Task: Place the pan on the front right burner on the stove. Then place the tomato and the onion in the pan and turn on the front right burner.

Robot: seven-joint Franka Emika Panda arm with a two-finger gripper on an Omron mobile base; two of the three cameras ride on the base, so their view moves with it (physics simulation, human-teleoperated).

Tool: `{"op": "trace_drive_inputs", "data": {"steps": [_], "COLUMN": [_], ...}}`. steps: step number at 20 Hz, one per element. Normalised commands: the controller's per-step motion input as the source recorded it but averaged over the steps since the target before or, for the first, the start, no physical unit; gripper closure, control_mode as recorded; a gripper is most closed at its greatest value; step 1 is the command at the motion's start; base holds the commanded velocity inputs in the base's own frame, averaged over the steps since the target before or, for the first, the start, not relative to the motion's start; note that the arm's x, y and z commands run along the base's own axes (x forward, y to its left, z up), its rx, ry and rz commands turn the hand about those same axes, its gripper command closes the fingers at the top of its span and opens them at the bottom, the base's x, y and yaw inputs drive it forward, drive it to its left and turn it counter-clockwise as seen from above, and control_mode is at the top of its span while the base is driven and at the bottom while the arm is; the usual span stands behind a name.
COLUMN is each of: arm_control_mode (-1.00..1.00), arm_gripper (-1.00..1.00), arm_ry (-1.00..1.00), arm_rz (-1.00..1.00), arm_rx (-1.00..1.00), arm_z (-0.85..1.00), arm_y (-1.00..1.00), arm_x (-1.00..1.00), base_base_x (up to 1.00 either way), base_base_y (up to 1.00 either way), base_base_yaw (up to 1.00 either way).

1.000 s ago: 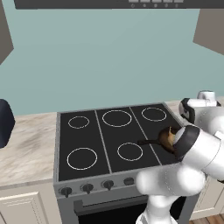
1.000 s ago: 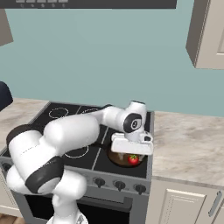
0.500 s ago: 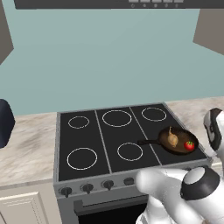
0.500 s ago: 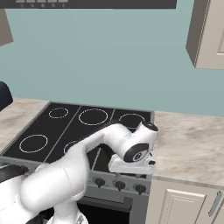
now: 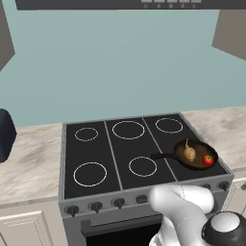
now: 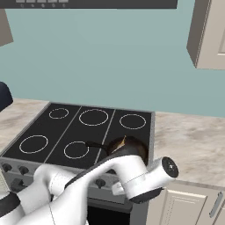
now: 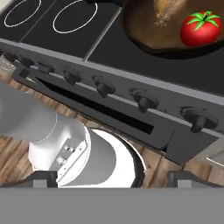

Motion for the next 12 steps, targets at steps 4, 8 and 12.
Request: {"op": "trace_drive_inputs", "data": {"steps": [4, 8, 12], "arm_control_mode": [-1.0, -1.0, -1.0], "arm_gripper": [-1.0, -1.0, -1.0], "arm_ry": [-0.3, -0.25, -0.21], "arm_rz": [0.0, 0.0, -0.04], "arm_rx": [0.2, 0.17, 0.14], "arm_z": [0.0, -0.07, -0.17], "arm_y": [-0.11, -0.04, 0.0], "arm_x": [0.0, 0.0, 0.0], "base_base_x": [0.0, 0.0, 0.0], "base_base_y": [0.0, 0.0, 0.0], "base_base_yaw": [0.0, 0.0, 0.0]}}
